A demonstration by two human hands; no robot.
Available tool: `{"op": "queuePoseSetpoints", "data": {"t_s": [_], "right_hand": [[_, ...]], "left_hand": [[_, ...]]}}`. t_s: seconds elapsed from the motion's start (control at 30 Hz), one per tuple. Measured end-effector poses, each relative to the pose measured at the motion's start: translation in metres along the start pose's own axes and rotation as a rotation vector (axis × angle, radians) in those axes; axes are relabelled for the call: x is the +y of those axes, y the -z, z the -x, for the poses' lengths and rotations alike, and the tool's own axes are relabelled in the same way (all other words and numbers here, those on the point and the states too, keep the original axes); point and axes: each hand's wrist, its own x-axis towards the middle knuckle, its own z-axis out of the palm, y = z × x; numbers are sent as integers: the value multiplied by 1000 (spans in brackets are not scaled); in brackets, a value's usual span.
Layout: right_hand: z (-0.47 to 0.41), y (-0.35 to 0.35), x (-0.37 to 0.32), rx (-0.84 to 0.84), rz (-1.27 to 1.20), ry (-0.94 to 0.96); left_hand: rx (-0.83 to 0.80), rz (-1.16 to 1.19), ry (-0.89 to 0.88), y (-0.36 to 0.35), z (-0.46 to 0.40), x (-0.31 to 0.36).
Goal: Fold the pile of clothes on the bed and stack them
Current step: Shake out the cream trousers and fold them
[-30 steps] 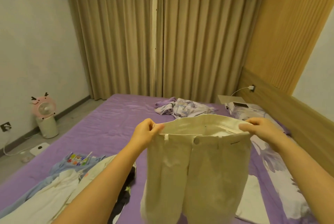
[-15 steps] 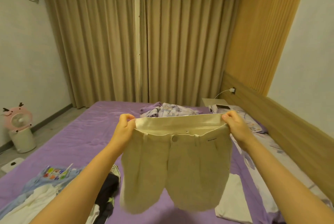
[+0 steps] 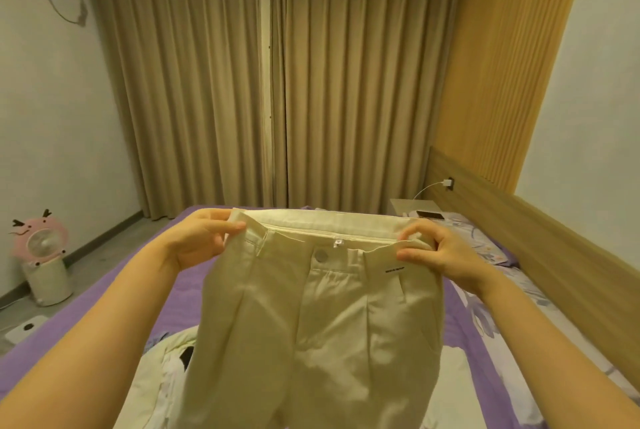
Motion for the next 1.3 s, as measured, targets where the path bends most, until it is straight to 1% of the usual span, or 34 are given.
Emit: {"op": "queuePoseSetpoints", "data": {"t_s": [0.07, 0.13, 0.2, 0.3, 0.37, 0.43, 0.63, 0.73, 0.8, 0.9, 0.97, 1.0, 1.07, 1.13, 1.2, 1.27, 1.3], "right_hand": [[-2, 1, -2, -14, 13, 13], [-2, 5, -5, -34, -3, 1], [-6, 9, -8, -31, -32, -1], [-12, 16, -10, -3, -25, 2], [-18, 14, -10, -1, 47, -4], [-22, 11, -10, 22, 113, -14], [-23, 13, -12, 97, 133, -57], [-25, 14, -14, 68, 157, -107], [-25, 11, -16, 37, 148, -138], [-22, 10, -16, 39, -35, -177], [-18, 10, -17, 7, -153, -214], [-17, 10, -15, -6, -162, -241], [-14, 6, -13, 16, -163, -277], [-16, -1, -9, 89, -186, -289], [-17, -14, -8, 171, -163, -282], [-19, -29, -9, 245, -211, -287], [-20, -38, -10, 273, -247, -292]], "left_hand": [[30, -83, -2, 7, 5, 6], [130, -205, -31, 9, 5, 9], [244, -324, -101, 7, 7, 12], [358, -464, -219, -2, 12, 11], [408, -562, -263, -4, 15, 11], [398, -607, -267, -2, 18, 13], [207, -536, -234, 6, 28, 24], [203, -497, -241, 2, 25, 23], [217, -541, -223, -2, 23, 22], [313, -659, -214, -8, 17, 16], [388, -682, -233, -13, 15, 9], [416, -679, -232, -15, 13, 6], [505, -636, -221, -17, 10, -2], [644, -540, -215, -18, 8, -4], [737, -461, -172, -25, 9, -8], [745, -374, -136, -38, 10, -12], [717, -336, -120, -46, 10, -13]]}}
